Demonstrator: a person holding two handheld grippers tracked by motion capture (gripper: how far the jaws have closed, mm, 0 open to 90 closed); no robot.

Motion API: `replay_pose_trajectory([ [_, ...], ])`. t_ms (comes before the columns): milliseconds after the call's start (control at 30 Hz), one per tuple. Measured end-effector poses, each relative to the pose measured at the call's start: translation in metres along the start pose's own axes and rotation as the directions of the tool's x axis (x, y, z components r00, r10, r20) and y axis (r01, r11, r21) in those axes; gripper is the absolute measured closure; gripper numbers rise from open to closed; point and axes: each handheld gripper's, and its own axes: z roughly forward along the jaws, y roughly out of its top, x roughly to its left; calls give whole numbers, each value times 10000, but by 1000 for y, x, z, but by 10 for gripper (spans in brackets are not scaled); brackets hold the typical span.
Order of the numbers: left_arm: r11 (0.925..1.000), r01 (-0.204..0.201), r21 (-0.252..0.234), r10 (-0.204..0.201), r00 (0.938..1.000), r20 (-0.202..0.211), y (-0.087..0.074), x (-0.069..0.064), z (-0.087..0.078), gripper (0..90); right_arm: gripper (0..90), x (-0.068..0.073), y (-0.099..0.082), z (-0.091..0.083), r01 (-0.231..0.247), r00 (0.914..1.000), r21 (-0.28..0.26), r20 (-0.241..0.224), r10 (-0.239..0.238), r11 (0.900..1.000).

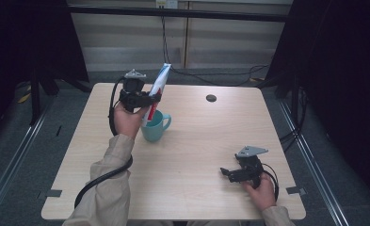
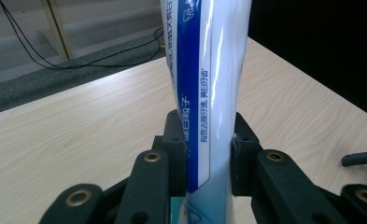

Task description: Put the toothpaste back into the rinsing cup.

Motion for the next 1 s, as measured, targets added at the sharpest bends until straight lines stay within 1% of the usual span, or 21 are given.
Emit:
replay_pose_trajectory([
  [67, 10000, 78, -8, -78, 9999, 87, 0, 1, 2, 742, 128, 0, 0, 0, -6, 10000, -3, -1, 6, 10000],
  [100, 10000, 76, -23, -76, 10000, 15, 0, 1, 4, 742, 128, 0, 0, 0, -3, 10000, -1, 0, 3, 10000],
  [167, 9999, 110, -8, -110, 9999, 47, 1, 2, 6, 742, 128, 0, 0, 0, -3, 10000, 0, -1, 3, 10000],
  [233, 9999, 119, -33, -119, 9999, -9, 1, 3, 8, 742, 128, 0, 0, 0, 0, 10000, -2, -2, 0, 10000],
  [267, 9999, 148, -49, -148, 9999, -26, 1, 4, 8, 742, 128, 0, 0, 0, -10, 10000, -1, -2, 10, 10000],
  [300, 9996, 262, -95, -262, 9997, -30, 1, 5, 9, 742, 128, 0, 0, 0, 2, 10000, -3, -4, -2, 10000],
  [433, 9997, 253, -62, -253, 9996, -95, 1, 7, 11, 743, 128, 0, 0, 0, -11, 10000, -6, -10, 11, 10000],
  [533, 9994, 305, -159, -308, 9994, -172, 1, 8, 12, 743, 128, 0, 0, 0, -12, 10000, -6, -11, 12, 10000],
  [600, 9991, 386, -163, -388, 9992, -85, 1, 10, 13, 742, 128, 0, 0, 0, -15, 10000, -8, -12, 15, 10000],
  [633, 9991, 404, -154, -406, 9990, -169, 1, 11, 14, 742, 128, 0, 0, 0, -17, 10000, -7, -10, 17, 10000],
  [733, 9991, 403, -149, -406, 9990, -168, 1, 12, 16, 742, 128, 0, 0, 0, -17, 10000, -7, -12, 17, 10000],
  [767, 9989, 436, -152, -439, 9987, -252, 1, 11, 17, 742, 128, 0, 0, 0, -17, 10000, -8, -13, 17, 10000],
  [833, 9991, 389, -155, -393, 9990, -220, 1, 12, 19, 742, 128, 0, 0, 0, -31, 10000, -23, -41, 31, 10000],
  [900, 9989, 434, -198, -439, 9987, -243, 0, 12, 21, 741, 128, 0, 0, 0, -49, 10000, -16, -45, 49, 10000],
  [1000, 9990, 432, -131, -435, 9988, -240, -1, 13, 25, 740, 128, 0, 0, 0, -103, 9999, 14, -50, 103, 9999],
])
